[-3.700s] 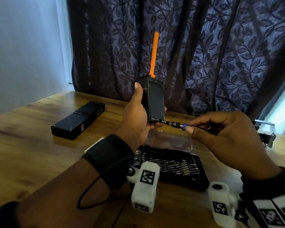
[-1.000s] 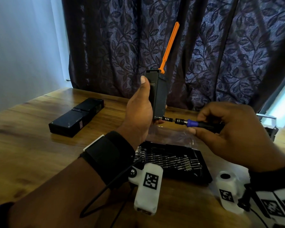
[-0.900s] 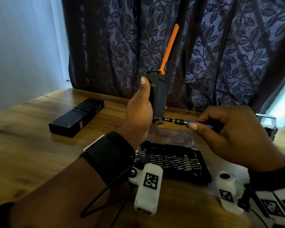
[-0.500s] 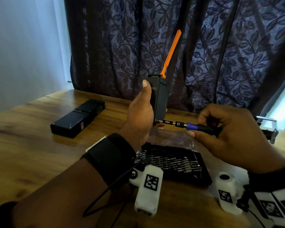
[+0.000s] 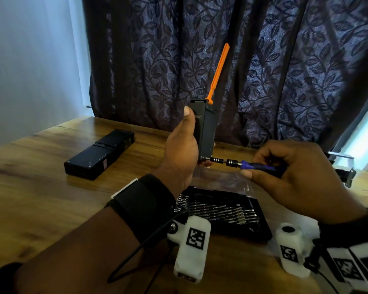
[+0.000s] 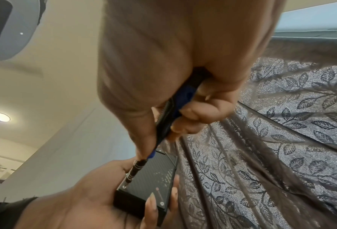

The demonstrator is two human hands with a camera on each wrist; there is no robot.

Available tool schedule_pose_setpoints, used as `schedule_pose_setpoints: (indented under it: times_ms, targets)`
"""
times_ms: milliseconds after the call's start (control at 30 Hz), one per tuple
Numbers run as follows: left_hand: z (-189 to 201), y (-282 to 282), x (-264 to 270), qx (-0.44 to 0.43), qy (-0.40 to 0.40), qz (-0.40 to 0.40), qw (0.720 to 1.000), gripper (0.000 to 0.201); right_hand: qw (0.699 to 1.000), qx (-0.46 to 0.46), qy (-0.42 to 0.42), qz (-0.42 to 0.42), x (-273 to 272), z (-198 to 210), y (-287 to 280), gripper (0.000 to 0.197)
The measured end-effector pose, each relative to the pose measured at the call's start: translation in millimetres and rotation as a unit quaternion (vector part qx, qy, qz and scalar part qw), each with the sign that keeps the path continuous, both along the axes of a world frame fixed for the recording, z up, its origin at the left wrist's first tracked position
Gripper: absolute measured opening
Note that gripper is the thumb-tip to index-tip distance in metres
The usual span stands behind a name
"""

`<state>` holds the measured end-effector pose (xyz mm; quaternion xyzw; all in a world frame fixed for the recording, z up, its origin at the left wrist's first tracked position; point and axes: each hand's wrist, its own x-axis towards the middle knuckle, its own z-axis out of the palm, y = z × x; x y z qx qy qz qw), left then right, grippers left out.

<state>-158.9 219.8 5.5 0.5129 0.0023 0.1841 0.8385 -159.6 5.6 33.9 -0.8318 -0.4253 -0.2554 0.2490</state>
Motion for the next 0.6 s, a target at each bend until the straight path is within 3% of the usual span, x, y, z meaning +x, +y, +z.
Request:
schedule_pose_setpoints:
  times_ms: [167,333,467,600]
  targets:
    - [0.5,-0.9,-1.3,0.033,-0.015,-0.018,0.999,0.052,1.0,0.006,0.025,0.001,-2.3,-2.9,1.1,0.023]
    - [-4.2,-1.2,5.0,0.039,-0.015,0.031,0.999,0.042,1.0,0.018,0.02,0.003,0.0,-3.1,2.2,0.022]
    - [-2.5,-0.4,2.1,0.027,0.026,0.021,0.999,0.016,0.999,0.049,-0.01,-0.007,-1.4,-3.0,1.0,0.014]
    - [-0.9,7.0,3.6,-0.019,0.062,0.032,0.997,0.022,0.997,0.06,-0.018,-0.044,-1.3,-1.0,-2.1,0.011]
